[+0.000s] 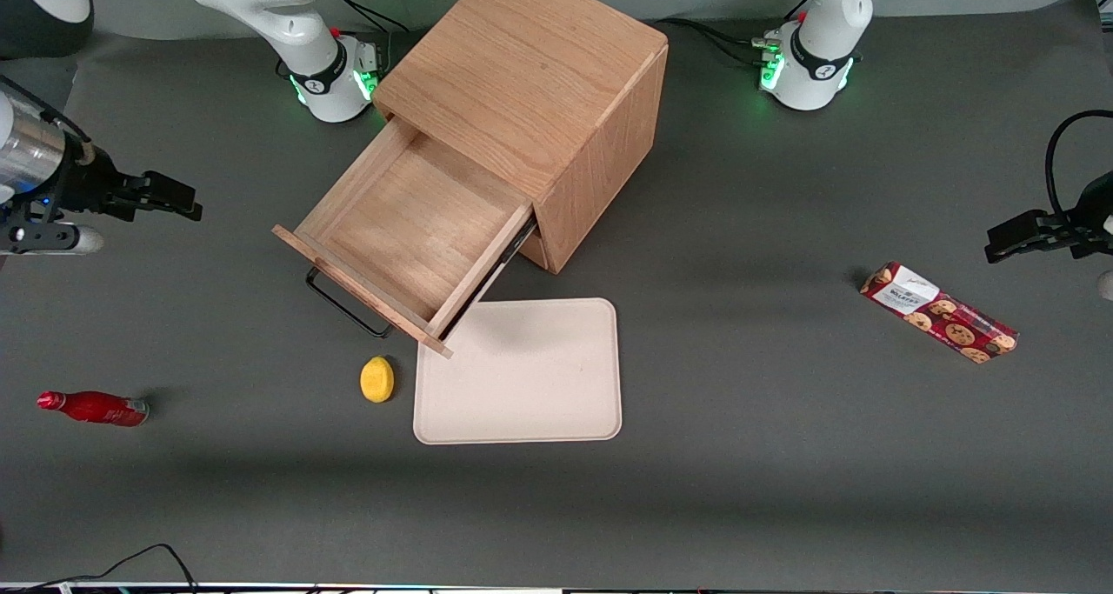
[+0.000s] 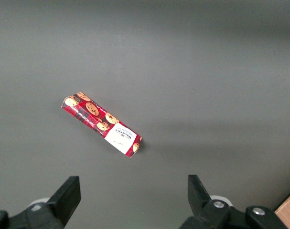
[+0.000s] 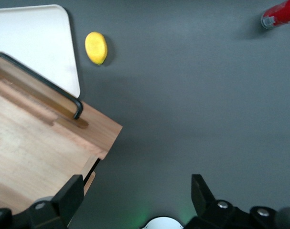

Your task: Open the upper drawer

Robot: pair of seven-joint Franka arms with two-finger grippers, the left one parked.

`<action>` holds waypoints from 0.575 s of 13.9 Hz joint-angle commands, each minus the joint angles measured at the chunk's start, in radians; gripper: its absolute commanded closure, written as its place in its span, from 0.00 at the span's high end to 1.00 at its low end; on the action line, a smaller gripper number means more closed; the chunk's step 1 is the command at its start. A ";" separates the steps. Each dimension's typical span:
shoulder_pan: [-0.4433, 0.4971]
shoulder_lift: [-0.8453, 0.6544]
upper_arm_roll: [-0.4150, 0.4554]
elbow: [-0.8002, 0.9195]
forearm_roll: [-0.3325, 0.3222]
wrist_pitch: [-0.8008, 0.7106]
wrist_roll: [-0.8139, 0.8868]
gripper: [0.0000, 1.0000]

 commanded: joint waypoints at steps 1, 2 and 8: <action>-0.016 -0.012 0.003 -0.011 -0.027 0.016 0.013 1.00; -0.008 -0.012 -0.018 -0.008 -0.046 0.016 0.013 1.00; -0.005 0.019 -0.050 0.030 -0.055 0.084 0.024 1.00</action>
